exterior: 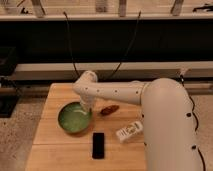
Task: Drag the ceramic bowl in a circle
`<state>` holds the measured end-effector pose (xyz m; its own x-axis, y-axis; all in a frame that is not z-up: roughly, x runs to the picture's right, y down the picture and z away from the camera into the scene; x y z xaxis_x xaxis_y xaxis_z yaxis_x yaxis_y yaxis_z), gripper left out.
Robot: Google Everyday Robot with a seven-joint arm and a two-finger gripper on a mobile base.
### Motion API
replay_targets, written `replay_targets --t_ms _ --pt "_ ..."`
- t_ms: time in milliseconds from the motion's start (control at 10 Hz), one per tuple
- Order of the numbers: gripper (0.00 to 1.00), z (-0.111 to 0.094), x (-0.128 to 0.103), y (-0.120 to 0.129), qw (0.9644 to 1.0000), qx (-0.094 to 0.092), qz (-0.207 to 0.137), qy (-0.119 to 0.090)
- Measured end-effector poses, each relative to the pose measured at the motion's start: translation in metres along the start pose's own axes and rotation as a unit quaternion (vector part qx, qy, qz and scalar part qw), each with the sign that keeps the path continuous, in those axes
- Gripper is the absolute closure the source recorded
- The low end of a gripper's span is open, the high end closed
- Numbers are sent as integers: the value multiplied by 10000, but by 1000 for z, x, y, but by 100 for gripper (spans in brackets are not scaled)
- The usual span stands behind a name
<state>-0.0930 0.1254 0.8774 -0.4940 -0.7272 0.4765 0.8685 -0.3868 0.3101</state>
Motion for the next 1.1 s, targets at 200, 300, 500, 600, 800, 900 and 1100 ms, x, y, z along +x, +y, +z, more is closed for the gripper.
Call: replay_targets --t_ms 200,300,500,600,800,900,1100 --pt "100 0 2 0 10000 16 -83 4" --pt "100 1 4 -1 9999 21 -155 1" --pt "100 1 7 -4 9997 34 -262 4" --pt "100 1 8 -4 9996 46 -293 6" --pt "100 1 8 -4 9994 76 -352 8" --pt "100 1 9 -4 9992 78 -401 14" --pt "100 2 9 -4 9989 91 -458 25"
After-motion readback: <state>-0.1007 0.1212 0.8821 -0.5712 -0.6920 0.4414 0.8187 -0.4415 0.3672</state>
